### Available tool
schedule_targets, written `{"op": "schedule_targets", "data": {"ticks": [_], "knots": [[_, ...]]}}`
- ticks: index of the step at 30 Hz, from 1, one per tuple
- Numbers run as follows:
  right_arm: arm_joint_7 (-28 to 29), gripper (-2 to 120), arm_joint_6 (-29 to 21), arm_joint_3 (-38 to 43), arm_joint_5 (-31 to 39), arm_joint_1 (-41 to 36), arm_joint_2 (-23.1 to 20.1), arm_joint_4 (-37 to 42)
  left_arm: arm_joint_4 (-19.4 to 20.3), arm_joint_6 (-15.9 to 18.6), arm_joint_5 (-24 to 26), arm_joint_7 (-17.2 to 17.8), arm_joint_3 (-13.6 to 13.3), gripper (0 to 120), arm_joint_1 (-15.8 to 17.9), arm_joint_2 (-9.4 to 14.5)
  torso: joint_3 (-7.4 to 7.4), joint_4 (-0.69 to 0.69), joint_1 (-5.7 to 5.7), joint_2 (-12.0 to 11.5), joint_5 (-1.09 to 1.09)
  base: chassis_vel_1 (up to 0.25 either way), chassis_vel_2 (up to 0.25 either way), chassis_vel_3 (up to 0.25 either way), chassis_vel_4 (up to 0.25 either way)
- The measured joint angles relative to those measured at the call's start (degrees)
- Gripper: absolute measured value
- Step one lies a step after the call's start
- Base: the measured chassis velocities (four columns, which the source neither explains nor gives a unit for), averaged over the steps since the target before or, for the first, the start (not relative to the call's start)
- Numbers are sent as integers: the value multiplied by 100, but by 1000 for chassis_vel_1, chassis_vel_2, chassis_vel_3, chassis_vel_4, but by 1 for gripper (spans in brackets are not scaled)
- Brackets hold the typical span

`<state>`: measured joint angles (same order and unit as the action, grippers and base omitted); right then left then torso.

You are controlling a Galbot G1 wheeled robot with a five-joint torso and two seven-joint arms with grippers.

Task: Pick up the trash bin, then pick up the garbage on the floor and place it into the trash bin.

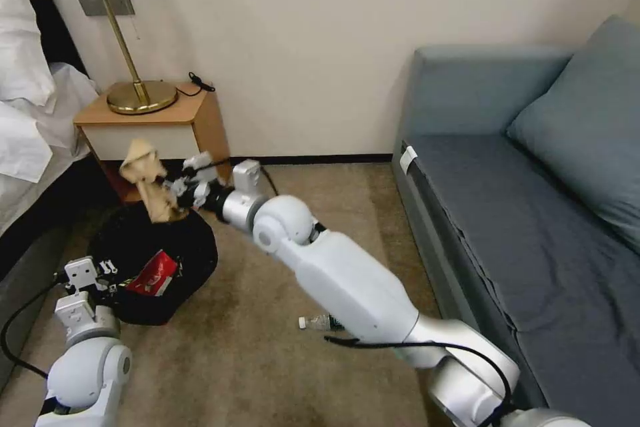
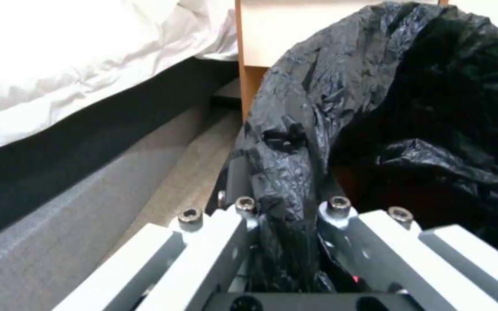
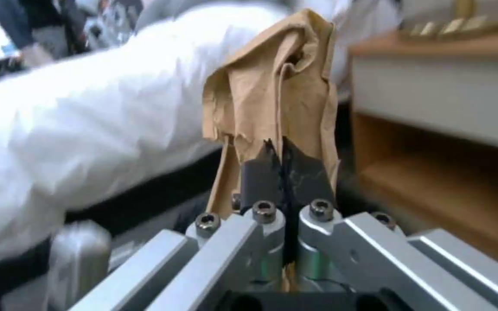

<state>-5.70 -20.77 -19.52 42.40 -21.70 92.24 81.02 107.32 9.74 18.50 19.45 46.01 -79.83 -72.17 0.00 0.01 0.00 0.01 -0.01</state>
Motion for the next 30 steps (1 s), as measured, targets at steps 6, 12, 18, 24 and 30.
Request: {"op": "schedule_targets", "data": {"ticks": [6, 12, 18, 24, 30], "knots": [[-95, 0, 32, -451, -245, -436, -14, -1, 0, 21, -7, 6, -25, 5, 50, -46, 0, 0, 0, 0, 1, 0, 0, 0, 0], [-268, 0, 333, -763, -795, -722, -52, -432, -35, 41, -85, 10, -111, 5, 131, -160, 0, -1, 0, 0, 1, 0, 0, 0, 0], [-292, 0, 477, -853, -976, -809, -19, -650, -35, 46, -118, 9, -151, 5, 144, -233, 0, -1, 0, 0, 1, 0, 0, 0, 0], [-214, 0, 575, -847, -1033, -804, -14, -810, -37, 46, -115, 10, -169, 5, 80, -261, 0, 0, 0, 0, 1, 0, 0, 0, 0], [-148, 17, 584, -793, -1072, -801, -12, -895, -22, 46, -128, 11, -198, 5, 63, -319, 0, -1, 0, 0, 1, 0, 0, 0, 0]]}}
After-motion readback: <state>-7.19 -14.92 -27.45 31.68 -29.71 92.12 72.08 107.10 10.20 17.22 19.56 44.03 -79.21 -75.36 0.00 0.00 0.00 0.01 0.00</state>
